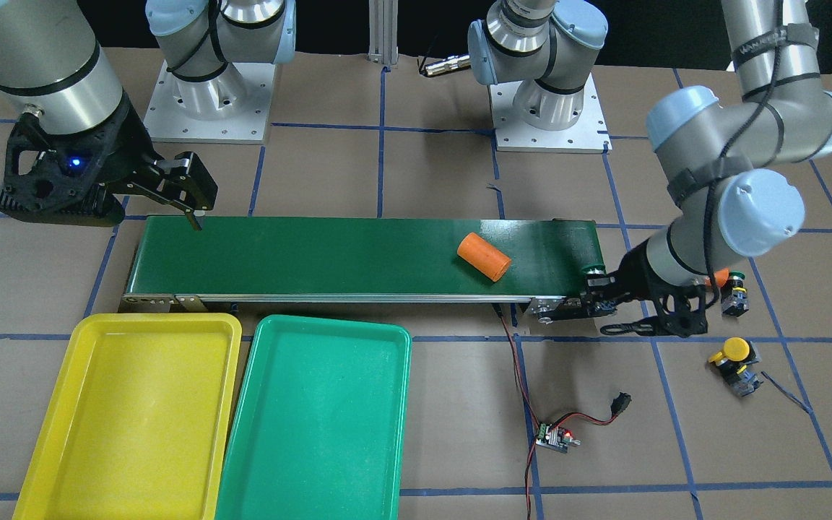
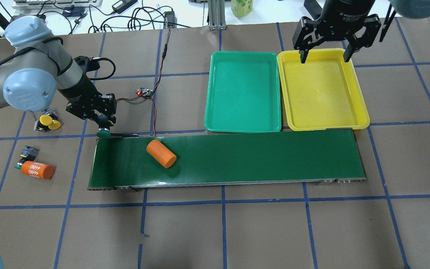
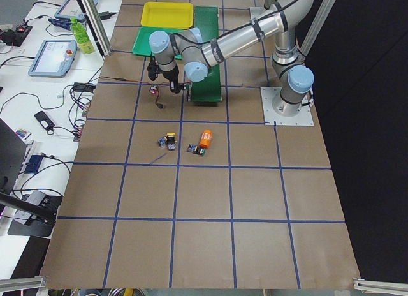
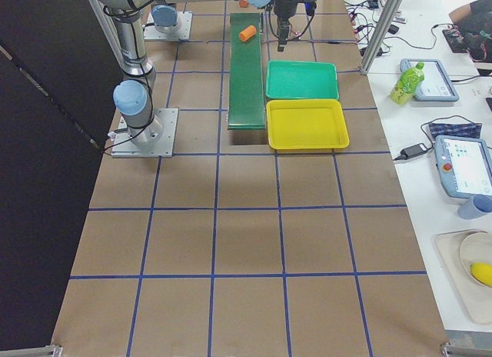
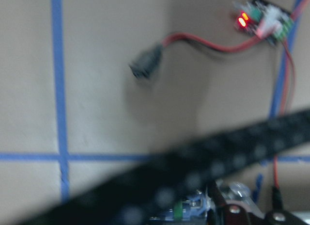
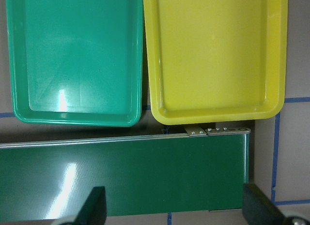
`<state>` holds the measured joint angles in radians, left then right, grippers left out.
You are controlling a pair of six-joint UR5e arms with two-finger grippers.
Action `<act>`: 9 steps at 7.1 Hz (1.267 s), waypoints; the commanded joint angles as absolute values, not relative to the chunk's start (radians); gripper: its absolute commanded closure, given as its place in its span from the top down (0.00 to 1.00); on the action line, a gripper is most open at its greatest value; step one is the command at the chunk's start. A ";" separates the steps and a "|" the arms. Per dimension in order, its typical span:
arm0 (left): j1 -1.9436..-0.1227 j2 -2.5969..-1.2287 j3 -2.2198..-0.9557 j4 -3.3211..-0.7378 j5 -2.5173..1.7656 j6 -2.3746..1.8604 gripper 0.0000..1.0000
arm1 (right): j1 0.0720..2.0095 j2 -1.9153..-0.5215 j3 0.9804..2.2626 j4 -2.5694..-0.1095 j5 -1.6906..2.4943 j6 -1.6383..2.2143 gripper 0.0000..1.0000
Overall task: Sort buttons by color to trays
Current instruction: 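Place a green-capped button on the belt with left gripper while right gripper lowers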
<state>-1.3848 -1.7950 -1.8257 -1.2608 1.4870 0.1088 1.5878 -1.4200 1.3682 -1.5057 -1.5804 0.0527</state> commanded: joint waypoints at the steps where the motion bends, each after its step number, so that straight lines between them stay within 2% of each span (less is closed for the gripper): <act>1: -1.500 -1.703 -1.974 -1.188 1.500 0.035 0.09 | 1.589 -1.434 1.373 -1.503 -1.582 0.049 1.00; 2: -1.505 -1.700 -2.014 -1.146 1.512 0.041 0.10 | 1.591 -1.443 1.379 -1.499 -1.583 0.048 1.00; 3: -1.505 -1.691 -2.041 -1.126 1.587 0.057 0.17 | 1.600 -1.471 1.396 -1.496 -1.586 0.049 1.00; 4: -1.500 -1.690 -2.051 -1.105 1.617 0.086 0.17 | 1.601 -1.508 1.452 -1.496 -1.595 0.052 1.00; 5: -1.496 -1.692 -2.052 -1.092 1.615 0.086 0.26 | 1.601 -1.549 1.565 -1.499 -1.598 0.045 1.00; 6: -1.491 -1.704 -2.054 -1.083 1.612 0.087 0.47 | 1.603 -1.604 1.701 -1.517 -1.580 0.058 1.00; 7: -1.485 -1.706 -2.057 -1.030 1.605 0.069 0.99 | 1.611 -1.638 1.792 -1.582 -1.582 0.060 1.00; 8: -1.485 -1.695 -2.054 -1.032 1.600 0.069 1.00 | 1.611 -1.640 1.855 -1.703 -1.594 0.054 1.00; 9: -1.479 -1.684 -2.036 -1.035 1.565 0.069 1.00 | 1.611 -1.641 1.882 -1.716 -1.585 0.045 1.00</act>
